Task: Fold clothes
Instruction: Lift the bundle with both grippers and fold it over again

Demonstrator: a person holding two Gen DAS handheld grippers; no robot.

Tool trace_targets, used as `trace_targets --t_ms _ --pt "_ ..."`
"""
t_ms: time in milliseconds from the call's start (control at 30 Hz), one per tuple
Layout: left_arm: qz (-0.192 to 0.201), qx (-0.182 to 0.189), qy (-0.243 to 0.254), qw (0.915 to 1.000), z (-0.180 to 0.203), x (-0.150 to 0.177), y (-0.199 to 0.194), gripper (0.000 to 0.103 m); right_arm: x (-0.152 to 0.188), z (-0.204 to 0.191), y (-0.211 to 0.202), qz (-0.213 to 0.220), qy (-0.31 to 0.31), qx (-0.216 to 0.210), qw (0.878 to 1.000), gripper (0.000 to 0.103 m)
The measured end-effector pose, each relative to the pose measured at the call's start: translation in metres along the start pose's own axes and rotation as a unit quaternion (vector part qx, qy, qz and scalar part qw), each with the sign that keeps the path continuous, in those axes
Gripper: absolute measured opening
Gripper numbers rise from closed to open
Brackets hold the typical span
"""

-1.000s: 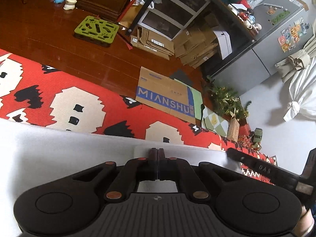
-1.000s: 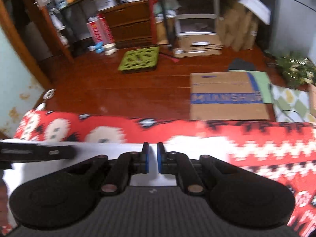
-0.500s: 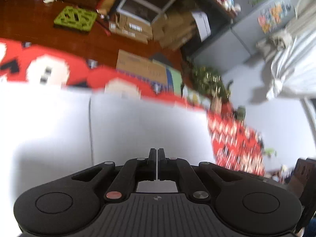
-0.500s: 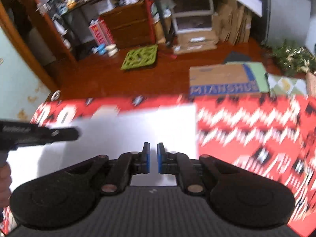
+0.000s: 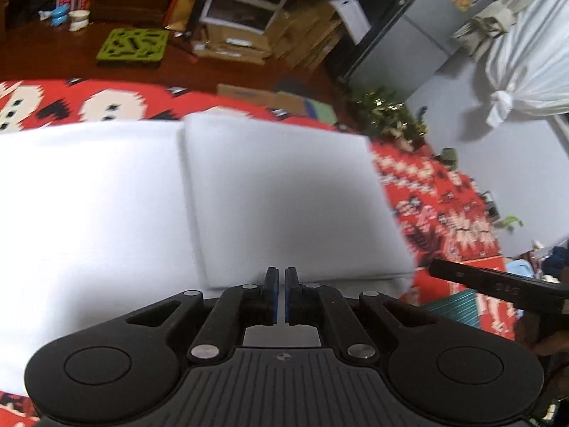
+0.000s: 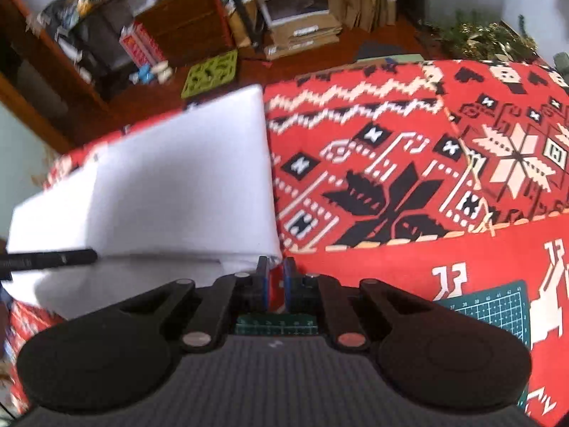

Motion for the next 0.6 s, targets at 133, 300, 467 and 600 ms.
trace_targets --t_ms 133,300,467,600 --pt "-0.011 0.010 0.002 0.9999 0.014 0.003 0.020 0.002 0.000 -0.022 -0.002 0.021 -0.027 -0.029 0.999 0.008" --pt "-0.037 -0.008 -0.005 0.9993 0.008 0.018 0.027 0.002 0.008 -0.032 0.020 0.005 -0.041 -0.023 0.999 0.006" --pt "-0.044 -0.021 -0.009 0.9988 0.000 0.027 0.015 0.002 0.011 -0.002 0.006 0.004 -0.016 -0.003 1.000 0.012" --pt "-0.038 -0.028 -0.032 0.9984 0.001 0.029 0.003 0.002 0.003 0.019 0.004 0.017 0.024 -0.012 0.999 0.013"
Point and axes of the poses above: each gripper's, at about its wrist camera, not at the fingertips, and y roughly the way its jaws point, z to its right, x to its underside, the point moved 1 cm from there along y, roughly the way its jaws point, and after that the axes turned 10 degrees about y, right-handed, at the moved point
